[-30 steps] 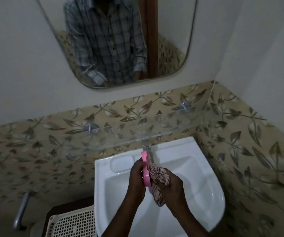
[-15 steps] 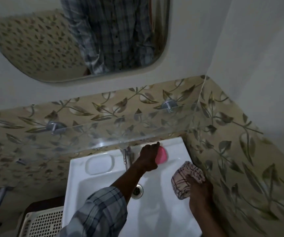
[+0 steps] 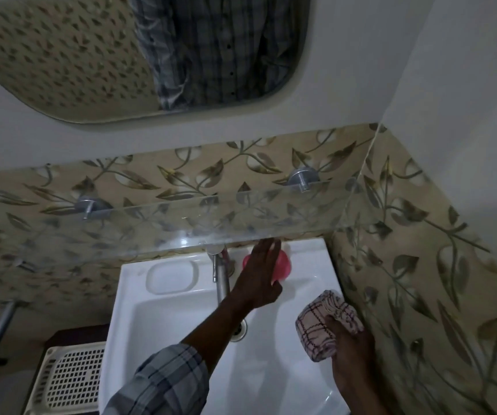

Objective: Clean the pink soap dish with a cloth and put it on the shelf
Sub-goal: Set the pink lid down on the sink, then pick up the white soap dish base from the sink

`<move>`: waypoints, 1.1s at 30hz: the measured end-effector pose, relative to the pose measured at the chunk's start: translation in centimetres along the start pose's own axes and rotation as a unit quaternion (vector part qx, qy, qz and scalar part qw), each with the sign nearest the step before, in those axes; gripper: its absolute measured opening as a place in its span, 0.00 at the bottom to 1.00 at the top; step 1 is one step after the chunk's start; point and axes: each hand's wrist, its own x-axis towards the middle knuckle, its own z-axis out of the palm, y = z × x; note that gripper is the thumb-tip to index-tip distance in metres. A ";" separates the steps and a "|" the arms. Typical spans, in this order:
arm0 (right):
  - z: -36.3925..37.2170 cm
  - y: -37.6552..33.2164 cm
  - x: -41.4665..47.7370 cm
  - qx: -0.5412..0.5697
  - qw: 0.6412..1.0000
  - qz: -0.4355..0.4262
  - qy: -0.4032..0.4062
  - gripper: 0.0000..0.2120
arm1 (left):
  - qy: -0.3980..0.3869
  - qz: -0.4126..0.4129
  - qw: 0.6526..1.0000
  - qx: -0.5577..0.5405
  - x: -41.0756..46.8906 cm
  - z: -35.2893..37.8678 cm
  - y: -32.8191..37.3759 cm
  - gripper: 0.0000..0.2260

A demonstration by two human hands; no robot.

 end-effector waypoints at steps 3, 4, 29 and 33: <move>1.4 -0.7 -0.4 0.013 1.000 0.008 -0.019 0.17 | 0.154 0.009 0.988 -0.031 -2.7 -1.7 1.9 0.25; 2.1 -1.0 -0.7 0.013 0.999 0.008 -0.030 0.16 | 0.211 -0.008 0.976 -0.049 -3.9 -2.4 2.2 0.19; 7.1 2.4 -5.2 -0.016 0.997 -0.005 -0.076 0.19 | 0.267 -0.549 0.656 -0.444 -14.3 -10.2 -12.8 0.08; 7.0 2.5 -6.7 -0.021 0.996 0.001 -0.082 0.20 | 0.268 -0.550 0.609 -0.505 -16.3 -10.1 -11.2 0.05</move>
